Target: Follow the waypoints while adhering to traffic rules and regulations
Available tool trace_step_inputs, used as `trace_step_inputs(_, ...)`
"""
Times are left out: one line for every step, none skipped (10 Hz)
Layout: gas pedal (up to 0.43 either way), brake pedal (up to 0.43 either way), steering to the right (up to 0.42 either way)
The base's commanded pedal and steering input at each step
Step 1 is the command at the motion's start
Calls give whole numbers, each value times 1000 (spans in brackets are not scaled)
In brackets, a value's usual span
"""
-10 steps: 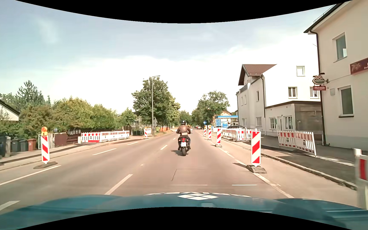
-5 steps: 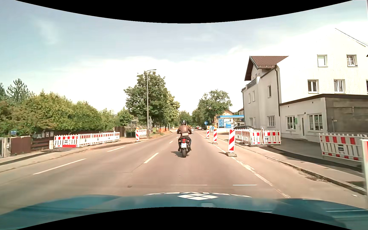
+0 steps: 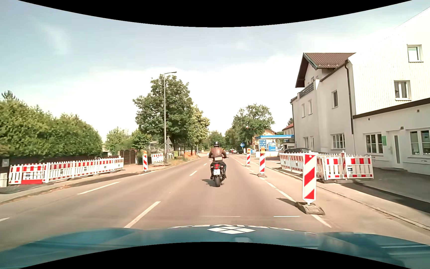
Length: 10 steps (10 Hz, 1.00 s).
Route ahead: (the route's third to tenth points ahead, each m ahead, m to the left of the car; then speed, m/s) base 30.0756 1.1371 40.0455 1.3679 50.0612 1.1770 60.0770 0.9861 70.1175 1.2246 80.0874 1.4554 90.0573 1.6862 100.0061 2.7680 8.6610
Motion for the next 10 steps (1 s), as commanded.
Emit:
trace_step_inputs(0,0,-9)
trace_step_inputs(0,0,-8)
trace_step_inputs(0,0,-5)
trace_step_inputs(0,0,-4)
trace_step_inputs(0,0,-4)
trace_step_inputs(0,0,-3)
trace_step_inputs(0,0,-2)
trace_step_inputs(0,0,-2)
trace_step_inputs(0,0,-2)
trace_step_inputs(0,0,-2)
